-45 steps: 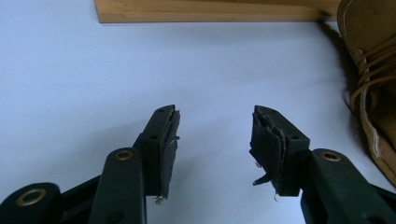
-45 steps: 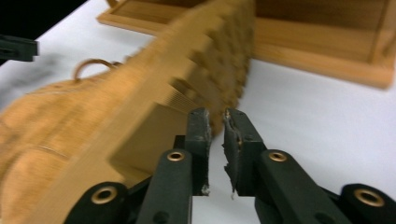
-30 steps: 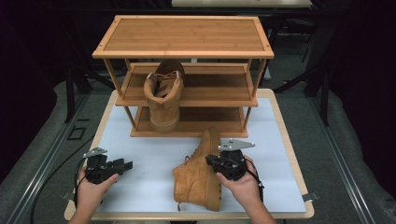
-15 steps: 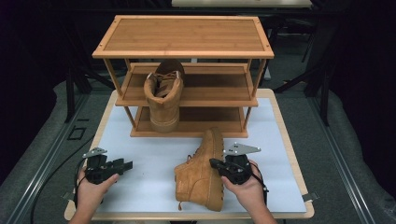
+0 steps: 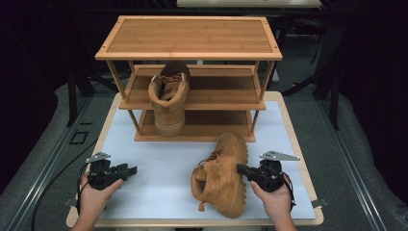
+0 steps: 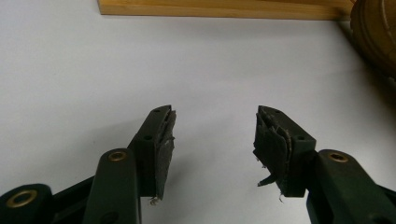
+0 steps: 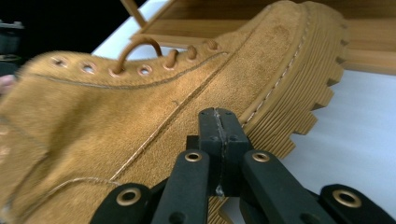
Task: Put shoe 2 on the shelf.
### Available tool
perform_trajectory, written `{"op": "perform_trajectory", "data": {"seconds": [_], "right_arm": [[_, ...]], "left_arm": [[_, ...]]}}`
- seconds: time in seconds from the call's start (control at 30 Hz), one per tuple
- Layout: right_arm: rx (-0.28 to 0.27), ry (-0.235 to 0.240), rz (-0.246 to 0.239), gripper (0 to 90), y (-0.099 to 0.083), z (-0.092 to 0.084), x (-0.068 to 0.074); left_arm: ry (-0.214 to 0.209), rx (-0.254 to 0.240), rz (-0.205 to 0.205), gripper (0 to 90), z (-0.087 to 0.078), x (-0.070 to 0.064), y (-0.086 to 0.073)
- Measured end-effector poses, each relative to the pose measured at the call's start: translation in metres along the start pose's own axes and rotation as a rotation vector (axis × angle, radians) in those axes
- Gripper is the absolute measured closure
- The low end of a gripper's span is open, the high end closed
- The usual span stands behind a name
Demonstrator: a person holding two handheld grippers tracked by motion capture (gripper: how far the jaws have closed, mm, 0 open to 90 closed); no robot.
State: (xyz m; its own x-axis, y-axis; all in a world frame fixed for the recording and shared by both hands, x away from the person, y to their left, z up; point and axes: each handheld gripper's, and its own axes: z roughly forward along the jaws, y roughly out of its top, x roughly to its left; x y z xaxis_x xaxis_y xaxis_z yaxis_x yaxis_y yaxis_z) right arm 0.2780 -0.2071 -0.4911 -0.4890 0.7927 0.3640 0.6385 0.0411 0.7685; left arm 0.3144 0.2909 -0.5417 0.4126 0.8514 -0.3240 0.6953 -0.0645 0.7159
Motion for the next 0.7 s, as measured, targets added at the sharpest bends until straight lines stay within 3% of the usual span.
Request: {"op": "perform_trajectory", "data": {"seconds": [0.13,0.2,0.23,0.4,0.5,0.6,0.7], "right_arm": [[0.008,-0.067,0.043,90.0,-0.008,-0.007,-0.013],[0.011,-0.073,0.055,90.0,-0.01,-0.008,-0.016],[0.017,-0.108,0.072,90.0,-0.013,-0.008,-0.022],[0.02,-0.14,0.104,90.0,-0.02,-0.006,-0.035],[0.064,-0.181,0.12,90.0,-0.028,-0.004,-0.043],[0.005,-0.098,0.185,90.0,-0.035,-0.005,-0.053],[-0.001,-0.113,0.182,90.0,-0.037,-0.003,-0.057]], "left_arm": [[0.001,0.001,0.0,46.7,0.001,0.0,0.0],[0.0,0.005,0.001,46.7,0.002,0.0,0.0],[0.0,0.007,0.002,46.7,0.003,0.0,0.0],[-0.001,0.005,0.005,46.7,0.004,-0.001,0.001],[-0.001,0.012,0.002,46.7,0.005,-0.001,0.0],[-0.001,0.011,0.002,46.7,0.005,-0.001,0.0],[-0.001,0.007,0.004,46.7,0.004,-0.002,0.0]]}}
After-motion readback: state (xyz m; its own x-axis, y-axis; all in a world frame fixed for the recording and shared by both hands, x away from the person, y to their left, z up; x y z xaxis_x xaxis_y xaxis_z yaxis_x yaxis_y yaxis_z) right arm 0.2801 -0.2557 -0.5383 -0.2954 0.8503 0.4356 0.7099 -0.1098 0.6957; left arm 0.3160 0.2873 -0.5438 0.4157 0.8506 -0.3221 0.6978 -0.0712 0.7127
